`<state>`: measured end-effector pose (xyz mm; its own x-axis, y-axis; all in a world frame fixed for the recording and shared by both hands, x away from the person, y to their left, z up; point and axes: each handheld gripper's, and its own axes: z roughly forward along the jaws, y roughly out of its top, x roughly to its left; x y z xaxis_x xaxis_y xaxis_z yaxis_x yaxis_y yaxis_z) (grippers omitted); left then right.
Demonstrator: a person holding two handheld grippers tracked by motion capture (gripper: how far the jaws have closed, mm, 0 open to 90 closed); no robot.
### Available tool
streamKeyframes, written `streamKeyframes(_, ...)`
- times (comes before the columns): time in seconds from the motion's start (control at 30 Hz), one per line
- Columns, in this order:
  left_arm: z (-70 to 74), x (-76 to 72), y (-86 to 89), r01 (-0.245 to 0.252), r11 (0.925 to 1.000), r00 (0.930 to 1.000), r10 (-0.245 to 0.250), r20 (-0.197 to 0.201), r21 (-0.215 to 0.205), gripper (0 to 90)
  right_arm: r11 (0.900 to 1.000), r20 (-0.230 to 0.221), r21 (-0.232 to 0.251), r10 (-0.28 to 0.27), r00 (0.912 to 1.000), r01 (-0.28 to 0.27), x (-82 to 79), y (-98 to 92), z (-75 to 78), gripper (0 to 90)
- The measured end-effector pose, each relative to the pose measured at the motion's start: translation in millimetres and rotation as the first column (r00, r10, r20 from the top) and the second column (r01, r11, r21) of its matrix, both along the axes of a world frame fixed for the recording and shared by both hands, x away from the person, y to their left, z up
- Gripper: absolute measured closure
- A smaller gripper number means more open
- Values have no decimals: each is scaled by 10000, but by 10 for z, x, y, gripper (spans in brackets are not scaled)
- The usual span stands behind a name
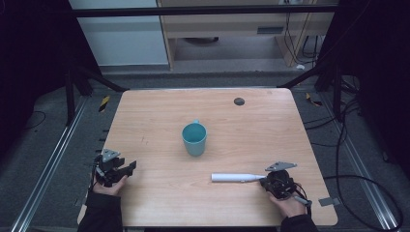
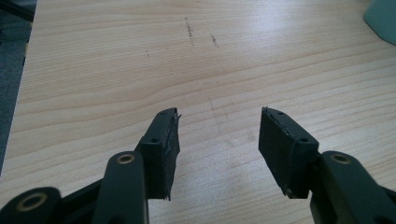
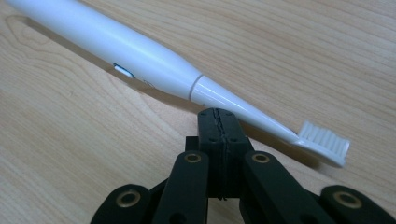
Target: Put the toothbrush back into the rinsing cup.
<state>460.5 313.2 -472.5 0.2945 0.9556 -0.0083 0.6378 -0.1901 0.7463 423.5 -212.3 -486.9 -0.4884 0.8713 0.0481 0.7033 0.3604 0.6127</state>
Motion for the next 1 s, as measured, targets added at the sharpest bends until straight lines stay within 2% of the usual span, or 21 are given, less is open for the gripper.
streamKeyframes(0.33, -3, 2, 1, 9, 10000, 10000, -9, -29, 17, 472, 9997, 83, -165, -183, 9998, 184, 42, -21, -5, 900)
streamKeyframes(0.73, -3, 4, 4, 17, 10000, 10000, -17, -36, 20, 473, 9997, 262, -183, -158, 9995, 162, 61, -19, 17, 900)
streamKeyframes(0.83, -4, 4, 4, 22, 10000, 10000, -22, -38, 17, 473, 9997, 275, -122, -210, 9994, 214, 65, -16, 18, 900)
streamKeyframes(0.97, -6, 6, 4, 11, 10000, 10000, -11, -36, 26, 474, 9996, 504, 29, -270, 9984, 269, 76, -7, 59, 900)
streamKeyframes(1.0, -7, 8, 5, 10, 10000, 10000, -10, -49, 25, 474, 9991, 684, 264, -341, 9971, 323, 87, 19, 100, 900)
